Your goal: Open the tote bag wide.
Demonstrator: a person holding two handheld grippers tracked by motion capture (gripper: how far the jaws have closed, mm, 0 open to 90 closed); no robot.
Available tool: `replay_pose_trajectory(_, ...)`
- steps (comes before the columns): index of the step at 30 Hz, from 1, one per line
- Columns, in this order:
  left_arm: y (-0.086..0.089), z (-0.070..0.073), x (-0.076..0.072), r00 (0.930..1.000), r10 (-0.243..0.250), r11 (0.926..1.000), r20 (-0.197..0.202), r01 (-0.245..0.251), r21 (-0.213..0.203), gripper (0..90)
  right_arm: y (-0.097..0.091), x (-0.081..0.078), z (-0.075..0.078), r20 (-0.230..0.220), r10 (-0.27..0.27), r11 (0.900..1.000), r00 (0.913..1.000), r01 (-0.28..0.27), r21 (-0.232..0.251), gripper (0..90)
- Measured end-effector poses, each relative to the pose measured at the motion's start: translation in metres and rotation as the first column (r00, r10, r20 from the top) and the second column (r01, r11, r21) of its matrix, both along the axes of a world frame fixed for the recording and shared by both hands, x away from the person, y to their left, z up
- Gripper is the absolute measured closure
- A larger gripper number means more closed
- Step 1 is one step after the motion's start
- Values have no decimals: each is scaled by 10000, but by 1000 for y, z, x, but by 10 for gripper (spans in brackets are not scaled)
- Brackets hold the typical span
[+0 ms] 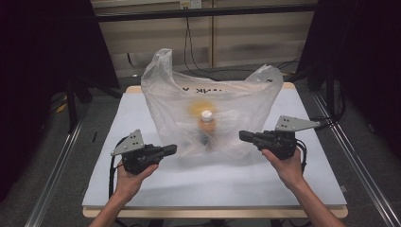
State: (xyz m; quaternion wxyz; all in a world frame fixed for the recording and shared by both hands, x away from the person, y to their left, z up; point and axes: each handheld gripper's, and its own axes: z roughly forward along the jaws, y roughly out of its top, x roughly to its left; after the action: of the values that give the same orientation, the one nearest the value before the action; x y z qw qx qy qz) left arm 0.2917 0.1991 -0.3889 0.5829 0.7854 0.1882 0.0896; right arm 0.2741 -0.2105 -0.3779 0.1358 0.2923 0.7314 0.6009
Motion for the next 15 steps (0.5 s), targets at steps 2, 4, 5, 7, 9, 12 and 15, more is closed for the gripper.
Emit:
replay_pose_trajectory(2,-1,1,2,10000,-19,10000,-3,19,-79,900,1,3,3,37,-19,10000,10000,19,29,900)
replay_pose_trajectory(4,-2,3,5,10000,4,9998,-55,-5,-197,900,1,4,5,75,15,10000,10000,-15,53,900)
replay_pose_trajectory(5,-3,4,8,10000,26,9995,-70,-28,-320,900,0,5,7,164,16,10000,9999,-17,62,900)
replay_pose_trajectory(7,-7,7,13,10000,26,9997,16,-26,-226,900,3,10,13,281,113,9997,9995,-119,196,900)
replay_pose_trajectory(9,-9,12,17,9999,106,9997,83,-104,-214,900,4,12,18,340,93,9996,9994,-102,257,900)
replay_pose_trajectory(12,-13,21,22,9998,89,9993,193,-82,-374,900,7,16,29,501,73,9992,9987,-93,395,900)
replay_pose_trajectory(15,-17,26,27,9997,25,9991,235,-15,-435,900,9,19,38,634,73,9992,9980,-98,387,900)
